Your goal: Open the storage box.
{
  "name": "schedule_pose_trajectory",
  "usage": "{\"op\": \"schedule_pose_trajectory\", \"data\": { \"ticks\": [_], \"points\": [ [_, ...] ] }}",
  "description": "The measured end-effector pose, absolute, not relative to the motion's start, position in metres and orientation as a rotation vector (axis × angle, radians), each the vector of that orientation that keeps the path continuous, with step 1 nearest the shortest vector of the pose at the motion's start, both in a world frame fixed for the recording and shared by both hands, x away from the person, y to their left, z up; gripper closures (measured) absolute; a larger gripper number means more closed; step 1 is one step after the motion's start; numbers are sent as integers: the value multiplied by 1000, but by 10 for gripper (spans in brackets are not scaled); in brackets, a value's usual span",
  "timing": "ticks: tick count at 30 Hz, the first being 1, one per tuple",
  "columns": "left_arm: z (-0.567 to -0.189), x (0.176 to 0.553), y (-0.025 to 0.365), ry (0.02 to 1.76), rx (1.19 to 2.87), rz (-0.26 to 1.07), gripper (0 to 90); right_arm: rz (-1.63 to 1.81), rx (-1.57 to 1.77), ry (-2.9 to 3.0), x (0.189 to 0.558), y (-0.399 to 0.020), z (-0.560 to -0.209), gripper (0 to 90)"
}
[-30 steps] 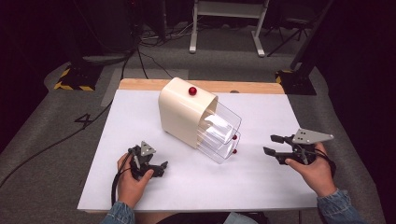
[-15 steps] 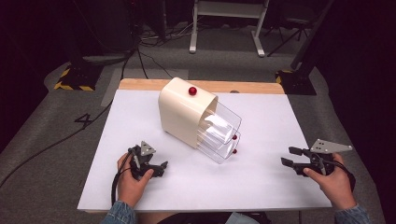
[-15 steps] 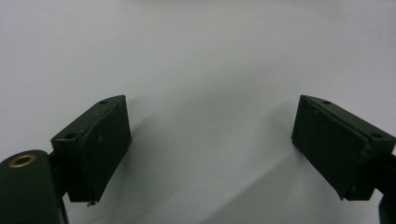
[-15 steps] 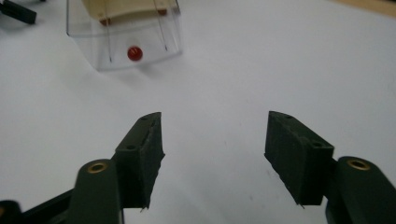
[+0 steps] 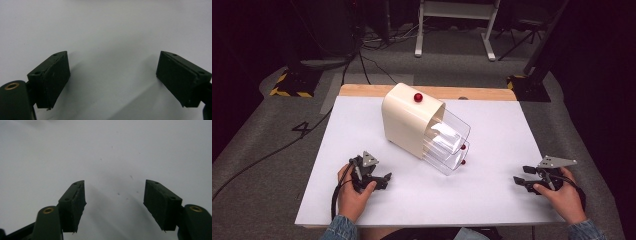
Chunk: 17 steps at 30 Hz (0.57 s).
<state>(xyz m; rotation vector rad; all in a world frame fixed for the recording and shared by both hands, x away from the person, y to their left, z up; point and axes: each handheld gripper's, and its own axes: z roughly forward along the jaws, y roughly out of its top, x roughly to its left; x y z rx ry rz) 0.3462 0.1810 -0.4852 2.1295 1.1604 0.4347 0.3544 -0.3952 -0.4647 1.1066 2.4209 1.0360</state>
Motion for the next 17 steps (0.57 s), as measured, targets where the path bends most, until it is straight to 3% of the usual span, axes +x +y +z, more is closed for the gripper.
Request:
{"op": "schedule_pose_trajectory", "data": {
  "ticks": [2, 8, 17],
  "points": [
    [-485, 346, 181, 1160, 2130, 435, 119, 1037, 1108, 2429, 355, -392, -471, 336],
    [-485, 346, 181, 1159, 2133, 435, 119, 1045, 1028, 2433, 353, -382, -481, 149],
    [-485, 346, 180, 1162, 2130, 438, 119, 1028, 1002, 2421, 351, -380, -482, 146]
  ]
}}
